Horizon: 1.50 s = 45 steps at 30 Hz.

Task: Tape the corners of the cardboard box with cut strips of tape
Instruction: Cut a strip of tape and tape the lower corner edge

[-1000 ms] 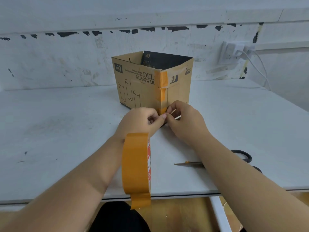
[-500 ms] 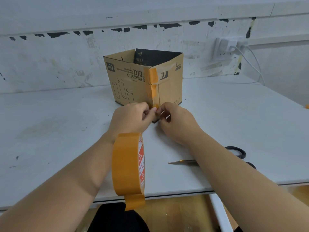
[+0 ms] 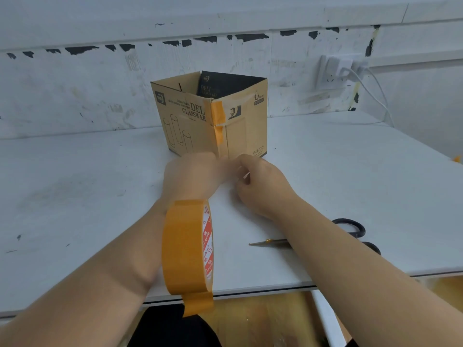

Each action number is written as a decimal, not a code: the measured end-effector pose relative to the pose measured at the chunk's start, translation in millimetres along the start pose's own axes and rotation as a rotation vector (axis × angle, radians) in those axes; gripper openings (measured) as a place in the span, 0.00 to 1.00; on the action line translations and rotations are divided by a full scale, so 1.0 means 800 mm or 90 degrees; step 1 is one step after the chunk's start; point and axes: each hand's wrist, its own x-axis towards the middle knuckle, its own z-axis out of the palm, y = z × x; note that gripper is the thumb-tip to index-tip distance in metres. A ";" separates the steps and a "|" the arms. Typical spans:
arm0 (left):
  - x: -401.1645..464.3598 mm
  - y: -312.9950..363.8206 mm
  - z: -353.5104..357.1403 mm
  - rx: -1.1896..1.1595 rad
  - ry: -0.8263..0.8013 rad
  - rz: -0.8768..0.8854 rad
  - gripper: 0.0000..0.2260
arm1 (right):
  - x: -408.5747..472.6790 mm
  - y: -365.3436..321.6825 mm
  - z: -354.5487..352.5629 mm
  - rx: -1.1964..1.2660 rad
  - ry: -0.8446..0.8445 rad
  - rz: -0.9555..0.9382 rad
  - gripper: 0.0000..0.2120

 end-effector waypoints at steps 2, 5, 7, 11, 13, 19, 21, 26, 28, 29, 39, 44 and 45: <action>0.000 -0.002 0.001 0.001 0.006 0.015 0.21 | -0.001 -0.001 -0.001 0.005 0.000 -0.007 0.17; -0.002 -0.007 0.002 0.000 0.012 0.032 0.21 | -0.002 -0.001 -0.002 0.008 -0.002 -0.014 0.18; -0.005 -0.012 0.002 -0.022 0.020 0.029 0.21 | -0.002 -0.001 -0.001 0.002 -0.003 -0.013 0.18; -0.008 -0.014 0.003 -0.068 0.036 0.007 0.22 | 0.000 0.000 0.001 0.000 -0.006 -0.015 0.18; -0.009 -0.012 0.004 -0.076 0.025 -0.009 0.23 | 0.001 0.001 0.002 -0.008 -0.006 -0.017 0.18; -0.007 -0.010 0.006 -0.085 0.019 -0.040 0.21 | 0.000 0.003 0.000 0.009 0.024 0.013 0.13; -0.007 -0.007 0.007 -0.095 0.020 -0.045 0.21 | -0.002 0.001 0.000 -0.008 -0.007 -0.003 0.16; -0.008 -0.006 0.005 -0.114 0.014 -0.035 0.21 | -0.002 -0.003 0.000 -0.024 -0.038 -0.025 0.20; -0.009 -0.007 0.005 -0.129 0.016 -0.031 0.21 | 0.001 -0.002 0.002 -0.033 -0.048 -0.023 0.19; -0.009 -0.007 0.005 -0.129 0.015 -0.027 0.21 | 0.002 -0.001 0.004 -0.035 -0.050 -0.020 0.18; -0.015 -0.003 0.003 -0.132 -0.004 -0.031 0.18 | 0.004 -0.002 0.008 -0.056 -0.054 -0.010 0.17; -0.014 -0.001 -0.001 -0.099 -0.029 -0.059 0.18 | 0.005 0.000 0.010 -0.063 -0.043 -0.005 0.16; -0.014 -0.001 -0.001 -0.086 -0.030 -0.061 0.18 | 0.004 0.000 0.010 -0.064 -0.042 -0.003 0.16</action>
